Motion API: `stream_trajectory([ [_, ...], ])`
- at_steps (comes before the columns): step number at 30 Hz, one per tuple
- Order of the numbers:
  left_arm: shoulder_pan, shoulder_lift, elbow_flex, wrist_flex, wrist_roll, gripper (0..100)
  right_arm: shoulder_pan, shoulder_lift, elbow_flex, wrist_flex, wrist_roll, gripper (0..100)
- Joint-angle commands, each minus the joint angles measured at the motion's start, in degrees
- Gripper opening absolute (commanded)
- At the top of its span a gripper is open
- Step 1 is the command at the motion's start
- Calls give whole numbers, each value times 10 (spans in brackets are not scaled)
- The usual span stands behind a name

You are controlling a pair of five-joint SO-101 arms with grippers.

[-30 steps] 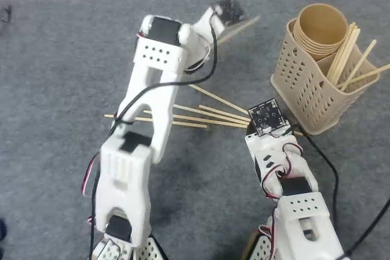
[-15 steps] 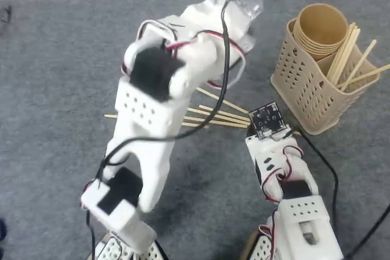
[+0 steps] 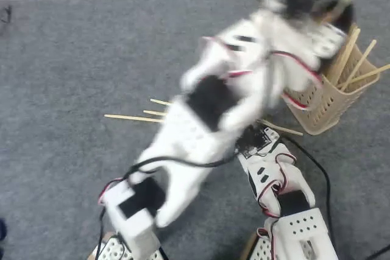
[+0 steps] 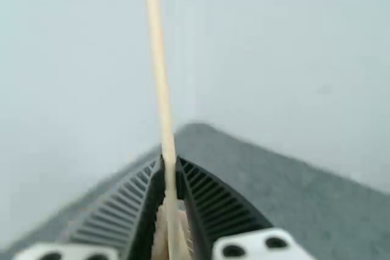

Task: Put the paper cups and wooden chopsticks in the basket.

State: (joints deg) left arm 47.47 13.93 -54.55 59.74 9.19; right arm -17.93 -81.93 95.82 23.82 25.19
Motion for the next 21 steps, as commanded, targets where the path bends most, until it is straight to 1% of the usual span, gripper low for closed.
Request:
stream_trajectory([
  [1, 13, 84, -8, -37, 11, 11, -5, -7, 11, 0, 8, 6],
  [5, 16, 146, -7, -99, 6, 12, -5, -7, 11, 0, 8, 6],
  [7, 20, 169, -8, -122, -15, 12, -5, -7, 11, 0, 8, 6],
  [9, 22, 182, -12, -125, -54, 12, -4, -7, 11, 0, 9, 6],
  [11, 22, 190, -13, -111, -69, 12, -3, -7, 11, 0, 11, 6],
  [14, 25, 207, -17, -94, -31, 12, -3, -7, 11, 0, 11, 6],
  [16, 24, 215, -18, -105, -9, 12, -3, -7, 11, 0, 11, 6],
  [21, 25, 227, -18, -127, -10, 12, -5, -7, 11, 0, 10, 6],
])
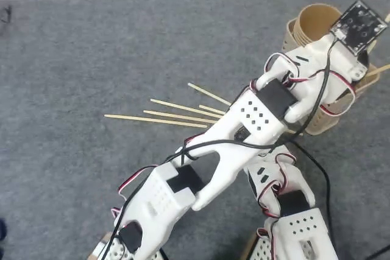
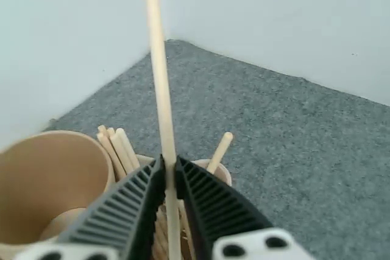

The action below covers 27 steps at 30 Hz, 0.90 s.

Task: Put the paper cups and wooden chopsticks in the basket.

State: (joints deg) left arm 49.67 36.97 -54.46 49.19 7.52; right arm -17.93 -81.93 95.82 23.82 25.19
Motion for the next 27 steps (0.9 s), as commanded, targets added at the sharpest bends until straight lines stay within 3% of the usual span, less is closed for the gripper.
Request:
stream_trajectory([
  [1, 5, 0, -19, -33, 2, 12, -5, -7, 11, 0, 10, 6],
  [6, 20, 40, -18, -73, -49, 12, -6, -6, 11, 1, 10, 6],
  [15, 9, 97, -69, -79, -51, 16, -6, -6, 11, 1, 11, 6],
  [20, 10, 105, -99, -19, -48, 130, -6, -6, 11, 2, 12, 6],
  [27, -2, 105, -166, 50, -51, 128, -6, -6, 11, 1, 12, 6],
])
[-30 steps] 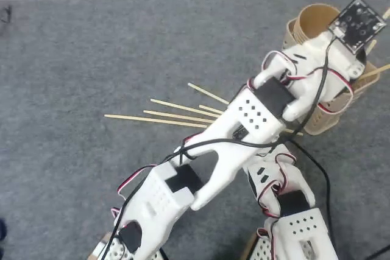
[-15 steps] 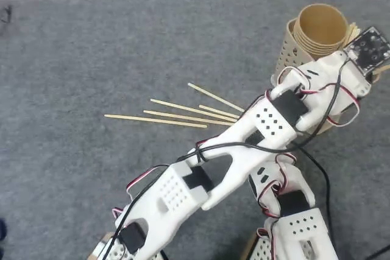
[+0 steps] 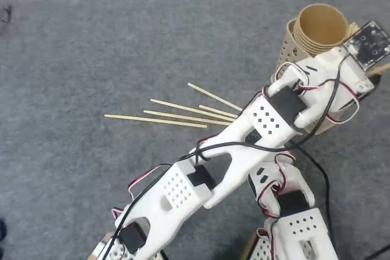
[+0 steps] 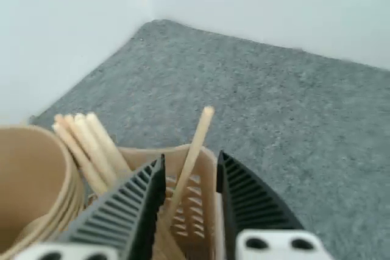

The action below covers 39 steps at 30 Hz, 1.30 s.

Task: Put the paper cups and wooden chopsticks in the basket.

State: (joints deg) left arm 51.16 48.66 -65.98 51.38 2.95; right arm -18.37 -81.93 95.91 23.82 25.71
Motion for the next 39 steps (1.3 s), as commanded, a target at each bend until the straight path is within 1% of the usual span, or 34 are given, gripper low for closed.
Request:
stream_trajectory([
  [1, -23, -13, -59, 38, -5, 123, 0, -6, 10, 1, 7, 6],
  [2, -31, -15, -76, 55, -6, 118, 0, -6, 10, 1, 7, 6],
  [4, -51, -25, -121, 125, -30, 114, 0, -6, 10, 1, 7, 6],
  [10, -123, -68, -234, 426, -214, 116, 0, -6, 10, 0, 6, 6],
  [11, -142, -76, -247, 473, -243, 116, 0, -7, 10, 0, 6, 6],
  [12, -164, -84, -253, 501, -266, 115, 0, -7, 10, 0, 6, 6],
  [15, -265, -124, -223, 496, -278, 115, -1, -7, 10, 0, 6, 6],
  [18, -323, -170, -119, 496, -332, 115, -1, -7, 10, 0, 6, 6],
  [21, -353, -233, 25, 496, -387, 115, -1, -7, 10, 0, 6, 6],
  [24, -364, -312, 191, 494, -476, 115, 0, -7, 10, 0, 6, 6],
  [26, -375, -360, 291, 493, -523, 115, 0, -7, 10, 0, 6, 6],
  [29, -389, -406, 402, 484, -574, 115, 0, -7, 10, 0, 6, 6],
  [35, -435, -409, 521, 421, -578, 115, 0, -7, 10, 0, 6, 6],
  [39, -463, -382, 616, 340, -584, 115, 1, -7, 10, 0, 6, 6],
])
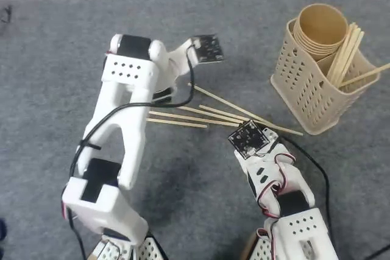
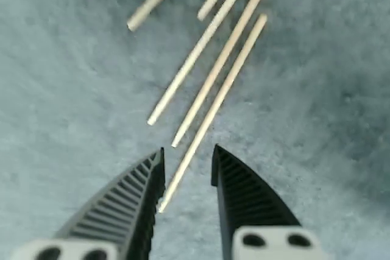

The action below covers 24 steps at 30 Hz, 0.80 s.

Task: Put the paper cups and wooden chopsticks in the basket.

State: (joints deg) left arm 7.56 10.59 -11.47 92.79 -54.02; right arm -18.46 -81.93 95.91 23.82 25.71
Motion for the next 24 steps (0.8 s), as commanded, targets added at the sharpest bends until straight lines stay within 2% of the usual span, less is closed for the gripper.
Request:
stream_trajectory([
  [1, -31, 3, 96, -98, -18, 115, 2, -7, 10, 0, 6, 6],
  [9, -24, 10, 234, -253, -44, 115, 2, -7, 10, 0, 6, 6],
  [17, -24, 13, 264, -261, -106, 115, 0, -6, 10, -7, 5, 6],
  [21, -25, 49, 262, -290, -113, 118, 0, -6, 10, -9, 4, 6],
  [24, -12, 84, 260, -275, -139, 119, 0, -6, 10, -9, 4, 6],
])
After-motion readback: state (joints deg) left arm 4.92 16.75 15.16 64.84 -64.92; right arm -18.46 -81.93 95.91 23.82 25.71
